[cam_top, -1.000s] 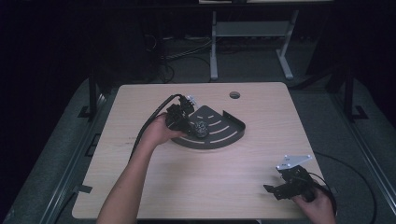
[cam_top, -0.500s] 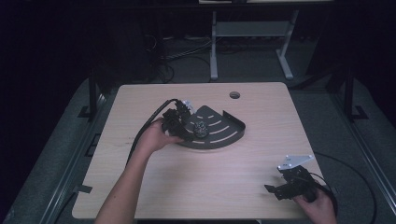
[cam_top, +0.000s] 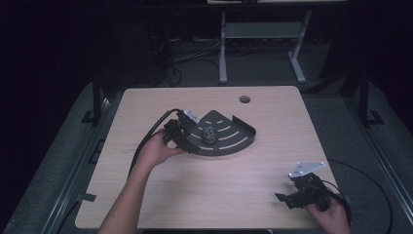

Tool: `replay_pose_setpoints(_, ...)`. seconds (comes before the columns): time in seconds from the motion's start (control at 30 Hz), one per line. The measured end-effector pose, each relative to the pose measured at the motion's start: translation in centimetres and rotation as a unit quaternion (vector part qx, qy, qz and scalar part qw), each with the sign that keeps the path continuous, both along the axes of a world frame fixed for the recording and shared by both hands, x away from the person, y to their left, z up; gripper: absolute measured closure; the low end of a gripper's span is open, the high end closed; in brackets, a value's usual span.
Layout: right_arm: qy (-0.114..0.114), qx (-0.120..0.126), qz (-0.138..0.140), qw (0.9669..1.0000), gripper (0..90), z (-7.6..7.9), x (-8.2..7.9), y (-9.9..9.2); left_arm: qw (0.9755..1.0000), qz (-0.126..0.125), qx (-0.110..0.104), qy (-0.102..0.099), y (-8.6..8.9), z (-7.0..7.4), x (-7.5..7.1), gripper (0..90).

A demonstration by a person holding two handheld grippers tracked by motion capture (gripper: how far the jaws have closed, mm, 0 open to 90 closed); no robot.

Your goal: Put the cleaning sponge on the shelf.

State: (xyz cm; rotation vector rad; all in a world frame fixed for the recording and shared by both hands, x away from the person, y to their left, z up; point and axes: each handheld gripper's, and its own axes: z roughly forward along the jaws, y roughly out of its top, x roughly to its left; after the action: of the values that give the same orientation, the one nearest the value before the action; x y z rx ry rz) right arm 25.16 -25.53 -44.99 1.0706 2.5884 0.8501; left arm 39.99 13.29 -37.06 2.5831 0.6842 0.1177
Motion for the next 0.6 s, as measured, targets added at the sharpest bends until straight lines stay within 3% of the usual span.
replay_pose_setpoints(0.6,0.006,-0.014,0.000,0.9999,15.6,-0.4,0.2,0.2,0.9998,0.017,-0.004,0.004,2.3,-1.1,-2.1,20.0)
